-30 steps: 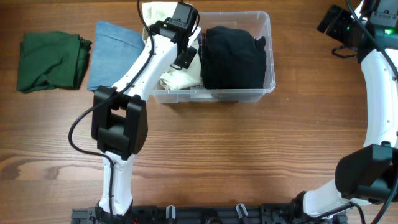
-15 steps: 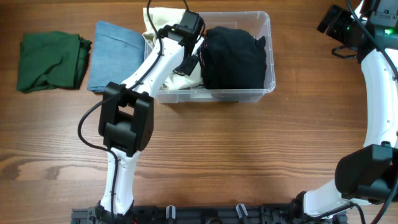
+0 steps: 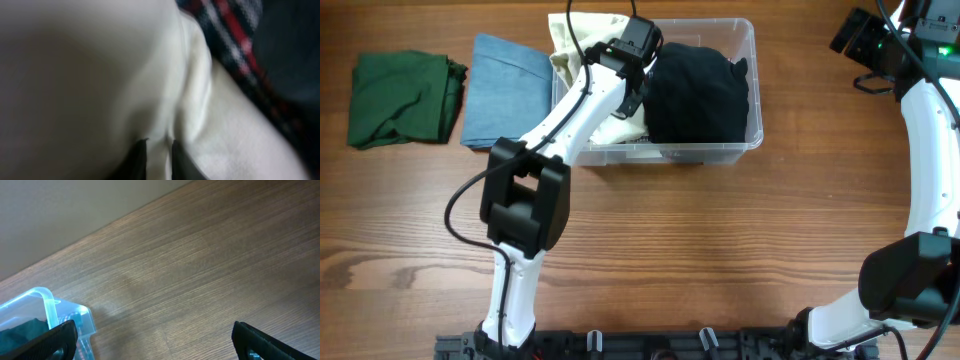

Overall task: Pack container
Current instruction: 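Push the cream garment down into the bin with the left gripper, then press and tuck the cream garment flat with the left gripper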

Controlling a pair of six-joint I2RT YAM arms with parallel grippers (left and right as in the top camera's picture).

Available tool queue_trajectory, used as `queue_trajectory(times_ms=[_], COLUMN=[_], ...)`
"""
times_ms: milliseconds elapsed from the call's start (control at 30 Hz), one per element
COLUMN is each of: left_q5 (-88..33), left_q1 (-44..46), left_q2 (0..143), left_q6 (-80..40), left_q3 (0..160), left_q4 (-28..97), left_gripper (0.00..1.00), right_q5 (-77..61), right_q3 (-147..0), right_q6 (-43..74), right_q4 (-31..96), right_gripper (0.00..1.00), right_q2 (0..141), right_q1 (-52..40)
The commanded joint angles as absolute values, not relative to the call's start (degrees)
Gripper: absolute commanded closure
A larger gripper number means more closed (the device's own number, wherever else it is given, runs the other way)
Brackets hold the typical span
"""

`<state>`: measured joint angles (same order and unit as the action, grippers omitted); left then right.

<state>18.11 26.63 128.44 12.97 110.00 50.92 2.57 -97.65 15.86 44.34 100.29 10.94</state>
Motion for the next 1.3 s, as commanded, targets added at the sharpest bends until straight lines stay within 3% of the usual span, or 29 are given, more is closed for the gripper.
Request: queue_trajectory(times_ms=[0, 367, 433, 633, 733, 933, 1267], left_q5=[20.5, 27.2, 29.1, 29.4, 27.7, 19.6, 17.3], left_q1=[26.2, 25.4, 25.1, 22.9, 21.7, 18.9, 18.6], left_q2=[123.3, 122.0, 121.6, 121.1, 121.1, 122.0, 127.4], left_q6=[13.1, 12.5, 9.5, 2.9, 1.4, -4.5, -6.5], left_q3=[110.0, 110.0, 110.0, 110.0, 110.0, 109.9, 109.9], left_q4=[48.3, 44.0, 43.1, 42.6, 42.3, 41.7, 41.4], left_gripper=[0.74, 0.75, 0.8, 0.81, 0.82, 0.96, 0.96], right_q5=[2.3, 2.3, 2.3, 2.3, 2.3, 2.3, 2.3], right_q3=[-97.1, -97.1, -97.1, -97.1, -97.1, -97.1, -97.1], right_q6=[16.7, 16.7, 16.7, 16.7, 16.7, 16.7, 16.7], right_q4=[44.2, 44.2, 44.2, 44.2, 44.2, 44.2, 44.2], right_gripper=[0.0, 0.0, 0.0, 0.0, 0.0, 0.0, 0.0], right_q2=[101.1, 101.1, 101.1, 101.1, 101.1, 101.1, 101.1], right_q1=[10.8, 10.8, 10.8, 10.8, 10.8, 10.8, 10.8])
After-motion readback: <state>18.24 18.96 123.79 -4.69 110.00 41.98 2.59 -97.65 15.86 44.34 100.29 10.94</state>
